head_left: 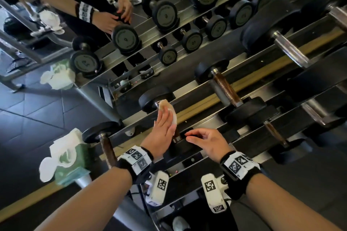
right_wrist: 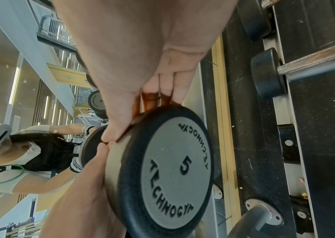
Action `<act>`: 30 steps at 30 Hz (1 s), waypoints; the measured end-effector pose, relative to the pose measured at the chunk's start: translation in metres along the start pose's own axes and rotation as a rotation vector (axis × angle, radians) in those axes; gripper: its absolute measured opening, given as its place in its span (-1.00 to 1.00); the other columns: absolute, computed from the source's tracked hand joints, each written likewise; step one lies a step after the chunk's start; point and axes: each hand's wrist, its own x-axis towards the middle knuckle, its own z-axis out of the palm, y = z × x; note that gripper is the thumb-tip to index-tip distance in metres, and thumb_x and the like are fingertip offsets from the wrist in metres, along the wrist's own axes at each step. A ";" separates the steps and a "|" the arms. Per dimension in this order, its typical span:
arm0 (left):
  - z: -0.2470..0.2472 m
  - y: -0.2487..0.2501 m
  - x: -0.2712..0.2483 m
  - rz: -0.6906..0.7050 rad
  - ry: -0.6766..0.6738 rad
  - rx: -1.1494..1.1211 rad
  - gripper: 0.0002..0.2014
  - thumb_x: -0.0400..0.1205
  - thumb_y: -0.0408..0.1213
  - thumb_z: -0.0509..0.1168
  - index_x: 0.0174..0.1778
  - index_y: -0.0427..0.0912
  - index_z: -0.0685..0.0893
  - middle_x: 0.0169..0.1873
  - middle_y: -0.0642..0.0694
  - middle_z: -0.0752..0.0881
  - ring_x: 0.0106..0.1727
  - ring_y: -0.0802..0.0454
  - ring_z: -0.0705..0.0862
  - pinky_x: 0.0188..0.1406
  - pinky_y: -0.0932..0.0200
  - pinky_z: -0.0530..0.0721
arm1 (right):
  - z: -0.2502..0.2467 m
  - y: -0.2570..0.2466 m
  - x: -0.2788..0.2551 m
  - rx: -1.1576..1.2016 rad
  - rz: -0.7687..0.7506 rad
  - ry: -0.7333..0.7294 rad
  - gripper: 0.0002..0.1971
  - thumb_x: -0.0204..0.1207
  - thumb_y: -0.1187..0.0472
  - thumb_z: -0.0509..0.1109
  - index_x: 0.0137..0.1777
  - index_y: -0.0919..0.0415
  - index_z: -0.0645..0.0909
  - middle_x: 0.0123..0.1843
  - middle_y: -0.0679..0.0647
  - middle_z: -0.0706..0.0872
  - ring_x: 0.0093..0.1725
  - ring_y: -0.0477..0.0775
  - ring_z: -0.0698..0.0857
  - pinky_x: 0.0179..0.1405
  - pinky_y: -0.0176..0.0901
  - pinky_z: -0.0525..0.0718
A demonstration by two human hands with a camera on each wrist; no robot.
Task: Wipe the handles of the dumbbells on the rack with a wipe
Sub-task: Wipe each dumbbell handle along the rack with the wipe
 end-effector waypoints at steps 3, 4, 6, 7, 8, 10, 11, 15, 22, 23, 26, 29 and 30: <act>0.011 0.006 -0.001 -0.027 0.151 -0.079 -0.43 0.83 -0.11 -0.13 0.70 -0.10 -0.24 0.61 0.05 -0.47 0.65 0.13 -0.46 0.70 0.05 -0.28 | 0.001 0.002 0.001 -0.028 -0.023 -0.012 -0.84 0.51 0.10 0.56 0.07 -0.05 0.82 0.05 -0.10 0.86 0.15 -0.11 0.78 0.41 0.09 0.63; 0.017 0.010 -0.004 -0.036 0.166 -0.126 -0.42 0.83 -0.11 -0.12 0.72 -0.10 -0.20 0.62 0.06 -0.45 0.66 0.14 -0.42 0.68 0.14 -0.26 | -0.001 0.003 0.001 -0.021 -0.029 -0.016 -0.83 0.52 0.09 0.55 0.09 -0.04 0.82 0.07 -0.09 0.86 0.17 -0.10 0.78 0.42 0.08 0.62; 0.029 0.015 -0.015 -0.083 0.172 -0.299 -0.42 0.82 -0.06 -0.08 0.74 -0.05 -0.13 0.69 0.08 -0.33 0.68 0.22 -0.26 0.58 0.39 -0.16 | -0.001 0.005 0.002 -0.022 -0.039 -0.027 -0.81 0.53 0.09 0.53 0.13 -0.04 0.81 0.09 -0.09 0.85 0.19 -0.09 0.78 0.41 0.04 0.62; 0.032 0.015 -0.021 -0.104 0.176 -0.397 -0.42 0.82 -0.04 -0.07 0.74 0.00 -0.11 0.71 0.10 -0.27 0.65 0.31 -0.19 0.48 0.56 -0.11 | -0.001 0.006 0.002 -0.023 -0.040 -0.034 -0.82 0.54 0.09 0.53 0.13 -0.05 0.81 0.09 -0.10 0.85 0.18 -0.10 0.78 0.40 0.01 0.63; 0.032 0.015 -0.025 -0.124 0.168 -0.483 -0.43 0.82 -0.02 -0.06 0.74 0.05 -0.09 0.71 0.14 -0.23 0.60 0.41 -0.13 0.35 0.73 -0.06 | -0.002 0.007 0.003 -0.014 -0.038 -0.039 -0.82 0.54 0.10 0.53 0.12 -0.06 0.81 0.09 -0.11 0.85 0.18 -0.11 0.78 0.38 -0.03 0.63; 0.023 0.018 -0.025 -0.133 0.152 -0.620 -0.45 0.82 0.02 -0.07 0.73 0.11 -0.08 0.71 0.15 -0.22 0.54 0.46 -0.06 0.20 0.82 0.04 | -0.003 0.007 0.004 0.005 -0.030 -0.047 -0.83 0.53 0.11 0.53 0.10 -0.07 0.82 0.09 -0.11 0.86 0.17 -0.11 0.79 0.33 -0.12 0.64; 0.017 0.020 -0.021 -0.119 0.157 -0.659 -0.46 0.82 0.00 -0.09 0.73 0.10 -0.05 0.72 0.09 -0.21 0.56 0.40 -0.05 0.30 0.71 0.07 | -0.003 0.007 0.005 0.013 -0.021 -0.050 -0.83 0.53 0.12 0.53 0.09 -0.08 0.82 0.08 -0.11 0.86 0.17 -0.13 0.79 0.30 -0.21 0.63; 0.001 0.026 0.001 -0.188 0.298 -0.603 -0.44 0.83 -0.13 0.00 0.74 -0.06 -0.02 0.74 -0.10 -0.04 0.72 -0.04 0.03 0.42 0.25 0.06 | -0.003 0.009 0.008 0.018 0.001 -0.047 -0.84 0.53 0.16 0.54 0.05 -0.09 0.84 0.06 -0.17 0.85 0.15 -0.23 0.77 0.15 -0.54 0.58; 0.015 0.013 -0.017 -0.298 0.447 -0.446 -0.37 0.68 0.00 0.31 0.67 0.23 0.22 0.39 -0.03 0.64 0.15 0.26 0.63 0.11 0.35 0.49 | -0.004 0.011 0.009 0.033 0.007 -0.040 -0.81 0.54 0.18 0.52 0.13 0.01 0.82 0.08 -0.14 0.86 0.15 -0.24 0.77 0.06 -0.60 0.57; 0.013 0.014 -0.014 -0.316 0.498 -0.492 -0.37 0.66 -0.03 0.36 0.65 0.19 0.28 0.41 -0.02 0.63 0.21 0.25 0.62 0.16 0.34 0.47 | -0.003 0.011 0.009 0.046 0.015 -0.041 -0.81 0.54 0.19 0.52 0.13 0.03 0.82 0.08 -0.12 0.86 0.15 -0.21 0.78 0.06 -0.57 0.59; 0.004 0.017 -0.004 -0.340 0.621 -0.556 -0.36 0.58 -0.08 0.47 0.59 0.11 0.42 0.39 -0.02 0.65 0.26 0.18 0.62 0.18 0.30 0.49 | -0.002 0.010 0.008 0.089 0.024 -0.041 -0.80 0.54 0.25 0.51 0.14 0.09 0.81 0.08 -0.06 0.86 0.14 -0.14 0.80 0.06 -0.50 0.64; -0.005 0.020 0.005 -0.336 0.641 -0.520 -0.30 0.49 -0.03 0.54 0.55 0.08 0.46 0.29 0.01 0.68 0.22 0.09 0.67 0.14 0.26 0.58 | -0.001 0.011 0.008 0.131 0.005 -0.024 -0.81 0.54 0.30 0.51 0.11 0.13 0.81 0.07 -0.01 0.87 0.13 -0.08 0.81 0.05 -0.45 0.66; -0.007 0.020 0.007 -0.349 0.619 -0.477 -0.29 0.51 -0.06 0.52 0.59 0.07 0.43 0.28 -0.02 0.67 0.22 0.04 0.67 0.14 0.24 0.58 | 0.000 0.011 0.007 0.127 0.003 -0.020 -0.82 0.54 0.29 0.51 0.11 0.12 0.82 0.07 -0.02 0.87 0.14 -0.08 0.81 0.06 -0.44 0.66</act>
